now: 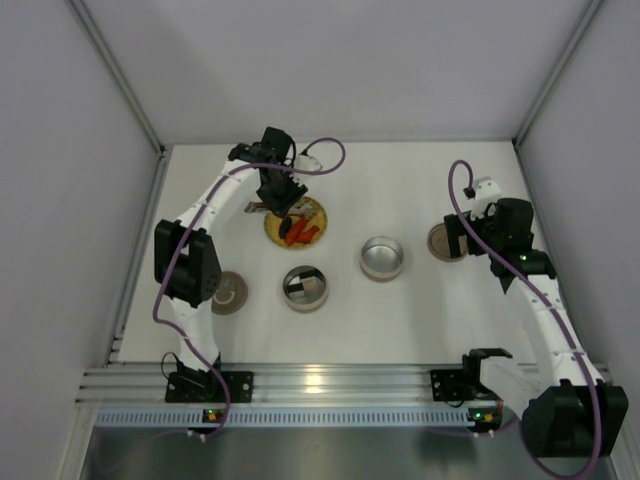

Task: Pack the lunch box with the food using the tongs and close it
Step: Pick up the fake food from the plate.

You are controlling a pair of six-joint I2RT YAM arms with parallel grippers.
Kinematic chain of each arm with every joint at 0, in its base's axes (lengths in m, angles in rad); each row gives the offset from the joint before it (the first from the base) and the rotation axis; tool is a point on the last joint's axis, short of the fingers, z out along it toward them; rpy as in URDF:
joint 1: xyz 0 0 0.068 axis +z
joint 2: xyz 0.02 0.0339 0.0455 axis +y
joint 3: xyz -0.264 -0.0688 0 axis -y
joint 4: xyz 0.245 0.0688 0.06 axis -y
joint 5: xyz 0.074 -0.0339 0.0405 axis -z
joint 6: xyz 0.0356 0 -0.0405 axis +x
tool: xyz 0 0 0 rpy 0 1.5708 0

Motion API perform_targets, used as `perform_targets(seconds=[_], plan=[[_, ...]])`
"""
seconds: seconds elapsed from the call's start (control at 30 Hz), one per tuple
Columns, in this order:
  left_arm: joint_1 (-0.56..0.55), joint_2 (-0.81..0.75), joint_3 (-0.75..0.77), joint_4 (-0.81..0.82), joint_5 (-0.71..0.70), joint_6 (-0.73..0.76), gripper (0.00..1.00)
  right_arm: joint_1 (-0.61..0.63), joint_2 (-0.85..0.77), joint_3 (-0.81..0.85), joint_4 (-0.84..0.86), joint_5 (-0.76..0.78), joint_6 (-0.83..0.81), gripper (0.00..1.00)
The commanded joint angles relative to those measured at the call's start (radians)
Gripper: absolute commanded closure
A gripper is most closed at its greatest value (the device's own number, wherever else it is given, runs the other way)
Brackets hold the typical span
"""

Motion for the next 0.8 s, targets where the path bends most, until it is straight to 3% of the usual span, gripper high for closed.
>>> perform_targets(seconds=[0.0,0.27,0.6,0.77], plan=[[0.005,-0.005,-0.001,-0.007,0.009,0.005,0.52,0.006,0.008,0.036,0.039,0.004,-0.003,0.01],[0.005,-0.013,-0.015,-0.012,0.023,-0.014,0.55,0.006,0.005,0.042,0.03,0.004,-0.003,0.01],[0.006,-0.135,0.025,0.059,-0.012,-0.052,0.75,0.006,0.003,0.048,0.027,-0.006,0.003,0.01],[0.005,-0.253,0.05,0.054,-0.026,-0.044,0.81,0.008,0.003,0.059,0.024,-0.01,0.005,0.01]])
